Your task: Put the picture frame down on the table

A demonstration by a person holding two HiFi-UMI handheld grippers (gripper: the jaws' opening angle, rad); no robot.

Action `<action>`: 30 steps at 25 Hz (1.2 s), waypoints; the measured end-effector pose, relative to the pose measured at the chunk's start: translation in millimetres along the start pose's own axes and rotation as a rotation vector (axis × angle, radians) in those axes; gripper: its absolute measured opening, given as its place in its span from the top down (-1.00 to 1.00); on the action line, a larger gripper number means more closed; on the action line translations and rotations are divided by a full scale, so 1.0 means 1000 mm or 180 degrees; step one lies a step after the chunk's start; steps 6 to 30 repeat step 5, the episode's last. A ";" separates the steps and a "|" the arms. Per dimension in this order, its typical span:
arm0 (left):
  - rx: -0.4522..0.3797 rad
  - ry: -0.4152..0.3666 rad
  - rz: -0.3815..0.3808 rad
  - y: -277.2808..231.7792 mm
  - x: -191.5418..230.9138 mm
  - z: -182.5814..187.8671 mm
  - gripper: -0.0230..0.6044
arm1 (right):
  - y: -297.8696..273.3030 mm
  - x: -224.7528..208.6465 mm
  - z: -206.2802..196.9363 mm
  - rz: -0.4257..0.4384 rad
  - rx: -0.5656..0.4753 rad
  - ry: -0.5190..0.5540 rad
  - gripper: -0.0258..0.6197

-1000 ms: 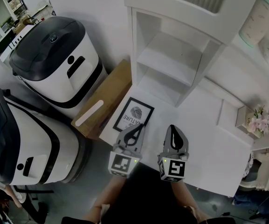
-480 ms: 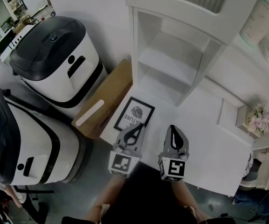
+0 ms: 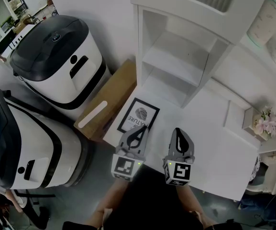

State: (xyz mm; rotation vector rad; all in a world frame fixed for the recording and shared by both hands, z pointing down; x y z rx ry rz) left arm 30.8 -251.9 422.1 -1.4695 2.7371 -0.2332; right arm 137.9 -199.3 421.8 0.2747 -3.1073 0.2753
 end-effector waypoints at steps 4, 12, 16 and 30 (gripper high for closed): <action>-0.0004 0.0032 0.0020 0.001 0.002 0.000 0.89 | 0.000 0.001 -0.001 0.0006 0.0014 0.0009 0.91; -0.0007 0.0042 0.0027 0.002 0.002 -0.001 0.89 | 0.000 0.002 -0.001 0.0007 0.0018 0.0010 0.91; -0.0007 0.0042 0.0027 0.002 0.002 -0.001 0.89 | 0.000 0.002 -0.001 0.0007 0.0018 0.0010 0.91; -0.0007 0.0042 0.0027 0.002 0.002 -0.001 0.89 | 0.000 0.002 -0.001 0.0007 0.0018 0.0010 0.91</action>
Point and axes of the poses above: the fingertips, and each gripper's own axes: y backward along the fingers, x to its left, z out of its top, the point moved 1 cm from there along y, backward along the fingers, and after that the axes turned 2 degrees about x, right-handed, at the moved point
